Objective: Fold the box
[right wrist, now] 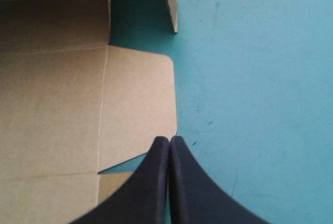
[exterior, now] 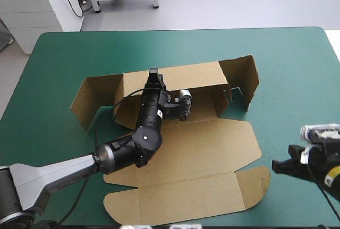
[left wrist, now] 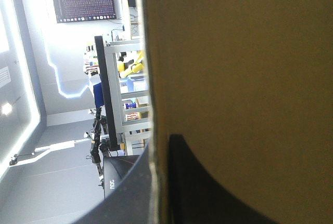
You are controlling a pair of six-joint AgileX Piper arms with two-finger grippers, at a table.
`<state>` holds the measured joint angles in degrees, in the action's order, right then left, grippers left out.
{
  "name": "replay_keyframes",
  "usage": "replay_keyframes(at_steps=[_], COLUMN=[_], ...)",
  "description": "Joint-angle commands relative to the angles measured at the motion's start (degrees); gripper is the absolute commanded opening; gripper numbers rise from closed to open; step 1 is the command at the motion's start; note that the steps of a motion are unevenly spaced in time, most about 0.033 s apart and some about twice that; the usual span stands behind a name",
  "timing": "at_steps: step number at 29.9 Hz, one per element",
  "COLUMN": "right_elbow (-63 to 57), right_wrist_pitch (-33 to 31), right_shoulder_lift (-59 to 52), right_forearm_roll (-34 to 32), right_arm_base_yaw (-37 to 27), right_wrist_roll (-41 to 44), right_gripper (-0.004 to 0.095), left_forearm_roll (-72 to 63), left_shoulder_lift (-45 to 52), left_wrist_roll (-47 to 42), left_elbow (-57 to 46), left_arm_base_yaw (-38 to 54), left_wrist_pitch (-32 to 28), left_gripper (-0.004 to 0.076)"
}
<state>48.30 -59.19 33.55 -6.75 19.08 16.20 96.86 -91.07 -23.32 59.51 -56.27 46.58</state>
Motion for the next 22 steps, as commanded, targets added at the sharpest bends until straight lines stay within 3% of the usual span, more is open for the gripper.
replay_keyframes(at_steps=[1, 8, 14, 16, 22], right_elbow=[9.33, 30.43, 49.94, 54.36, 66.53], right_wrist_pitch=[3.59, 3.81, 1.91, 1.0, -1.67], right_shoulder_lift=[10.3, 30.34, 46.03, 50.11, 63.67], right_forearm_roll=[-6.12, -8.84, -4.73, -0.68, 21.92], right_arm_base_yaw=[-0.27, -0.27, -1.49, -3.74, -14.73], right_wrist_roll=[-0.06, -5.26, -12.63, -15.63, -23.85], right_gripper=[-0.0015, -0.0015, -0.0021, -0.0021, -0.0021], left_forearm_roll=[5.35, 5.35, 5.35, 5.35, 5.35], left_shoulder_lift=[2.23, 2.23, 2.23, 2.23, 2.23], left_wrist_roll=[-0.5, -0.5, -0.5, -0.5, -0.5], left_elbow=[1.15, 1.15, 1.15, 1.15, 1.15], left_arm_base_yaw=[-0.54, -0.54, -0.54, -0.54, -0.54], left_wrist_pitch=[1.84, 2.31, 2.31, 2.31, 2.31], left_gripper=[-0.0008, -0.0008, -0.0008, -0.0008, -0.0008])
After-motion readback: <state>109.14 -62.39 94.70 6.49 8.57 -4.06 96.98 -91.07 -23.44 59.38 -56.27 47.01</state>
